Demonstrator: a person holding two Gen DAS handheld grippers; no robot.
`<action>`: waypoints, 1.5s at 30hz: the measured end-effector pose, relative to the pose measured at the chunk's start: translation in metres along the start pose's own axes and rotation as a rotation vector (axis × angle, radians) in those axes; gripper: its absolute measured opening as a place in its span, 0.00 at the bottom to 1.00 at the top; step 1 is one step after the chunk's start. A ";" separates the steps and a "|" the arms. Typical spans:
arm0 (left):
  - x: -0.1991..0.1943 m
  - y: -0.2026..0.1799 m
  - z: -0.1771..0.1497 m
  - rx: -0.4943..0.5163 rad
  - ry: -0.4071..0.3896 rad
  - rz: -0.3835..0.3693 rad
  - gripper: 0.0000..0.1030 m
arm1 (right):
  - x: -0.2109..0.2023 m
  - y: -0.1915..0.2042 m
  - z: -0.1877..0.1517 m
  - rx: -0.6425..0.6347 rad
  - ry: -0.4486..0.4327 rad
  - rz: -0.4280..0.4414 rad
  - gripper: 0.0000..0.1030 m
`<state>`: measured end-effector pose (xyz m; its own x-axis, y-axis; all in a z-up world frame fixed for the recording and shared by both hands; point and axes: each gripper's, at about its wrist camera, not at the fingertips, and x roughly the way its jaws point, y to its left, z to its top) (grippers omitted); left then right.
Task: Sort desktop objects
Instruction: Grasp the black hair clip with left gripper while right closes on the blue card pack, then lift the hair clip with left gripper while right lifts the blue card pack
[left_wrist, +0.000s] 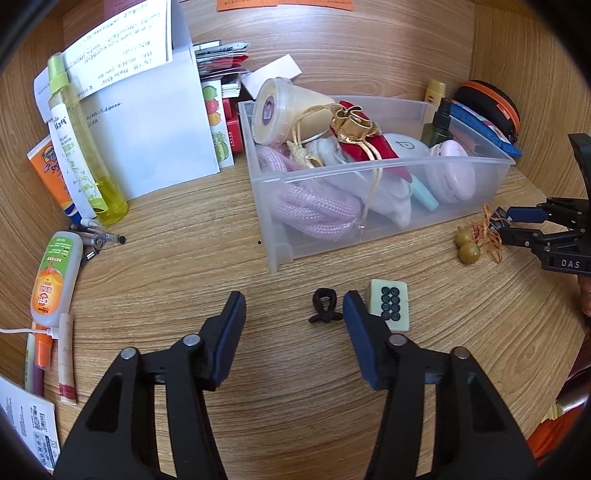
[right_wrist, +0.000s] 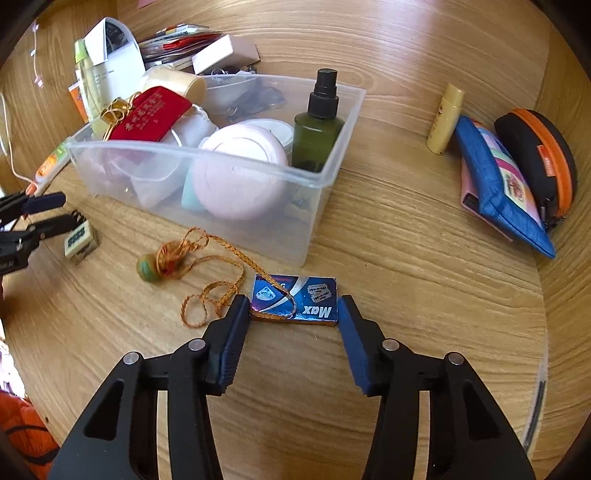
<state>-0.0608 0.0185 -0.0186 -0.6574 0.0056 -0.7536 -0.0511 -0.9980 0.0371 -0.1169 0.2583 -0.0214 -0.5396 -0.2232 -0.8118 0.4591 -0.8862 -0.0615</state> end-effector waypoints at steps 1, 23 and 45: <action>0.000 -0.001 0.000 0.003 0.000 0.000 0.51 | -0.002 0.000 -0.002 -0.003 0.001 -0.009 0.44; 0.023 -0.008 0.010 0.005 0.052 -0.015 0.23 | -0.006 -0.026 -0.013 0.032 0.015 0.018 0.51; 0.009 0.007 0.006 -0.081 -0.010 -0.025 0.20 | -0.006 -0.018 -0.013 0.023 0.014 0.061 0.25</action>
<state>-0.0717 0.0124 -0.0217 -0.6643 0.0307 -0.7468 -0.0068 -0.9994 -0.0351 -0.1128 0.2813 -0.0232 -0.5013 -0.2718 -0.8215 0.4742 -0.8804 0.0019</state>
